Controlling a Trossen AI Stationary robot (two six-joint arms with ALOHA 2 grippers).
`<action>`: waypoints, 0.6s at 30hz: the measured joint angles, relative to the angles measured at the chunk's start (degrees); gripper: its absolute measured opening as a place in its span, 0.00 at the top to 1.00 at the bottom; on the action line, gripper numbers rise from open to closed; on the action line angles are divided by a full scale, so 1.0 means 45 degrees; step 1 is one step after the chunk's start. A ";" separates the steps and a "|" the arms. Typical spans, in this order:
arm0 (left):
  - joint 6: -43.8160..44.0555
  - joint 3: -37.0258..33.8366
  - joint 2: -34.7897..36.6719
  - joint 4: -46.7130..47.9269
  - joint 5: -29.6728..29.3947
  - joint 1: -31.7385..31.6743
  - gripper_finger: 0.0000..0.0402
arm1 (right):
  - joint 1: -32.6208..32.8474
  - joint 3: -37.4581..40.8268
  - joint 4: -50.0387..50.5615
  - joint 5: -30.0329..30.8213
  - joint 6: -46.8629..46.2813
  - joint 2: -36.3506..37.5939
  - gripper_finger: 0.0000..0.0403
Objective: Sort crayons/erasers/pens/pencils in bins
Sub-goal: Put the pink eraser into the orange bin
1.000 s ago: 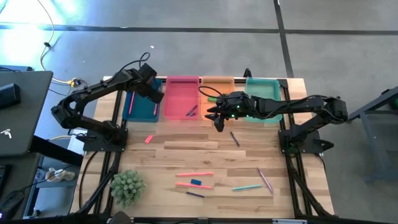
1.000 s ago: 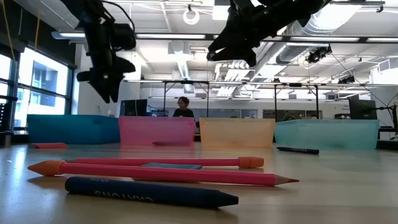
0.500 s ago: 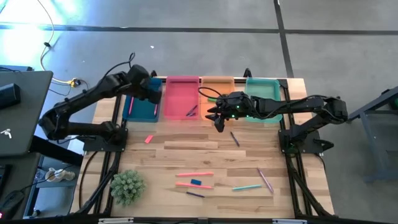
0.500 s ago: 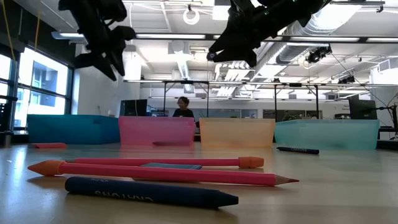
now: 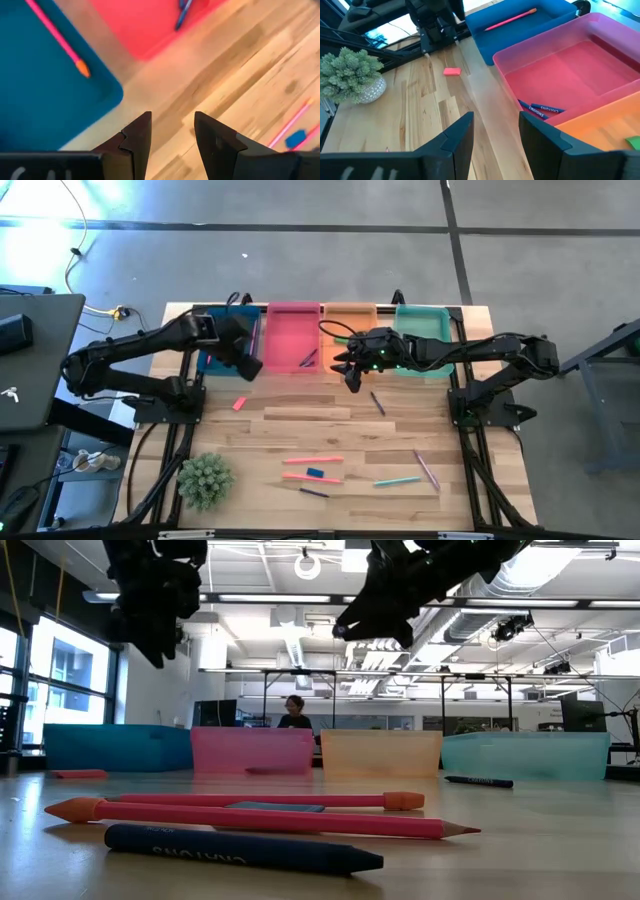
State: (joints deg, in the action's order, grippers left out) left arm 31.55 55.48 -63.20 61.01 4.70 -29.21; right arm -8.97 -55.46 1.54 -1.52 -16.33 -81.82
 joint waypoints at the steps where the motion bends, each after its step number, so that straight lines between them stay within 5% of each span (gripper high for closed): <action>1: 0.0009 0.0000 0.0000 0.0202 -0.0002 0.0138 0.65 | 0.0000 0.0002 0.0035 0.0000 0.0073 0.0000 0.63; 18: 0.2966 -0.2820 0.0000 0.0271 0.0500 0.2387 0.65 | -0.0010 0.0000 0.0380 0.0000 0.0550 0.0005 0.63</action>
State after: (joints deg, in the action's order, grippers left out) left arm 44.90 42.79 -63.20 62.23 6.95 -18.47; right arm -9.02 -55.46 3.25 -1.52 -13.85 -81.80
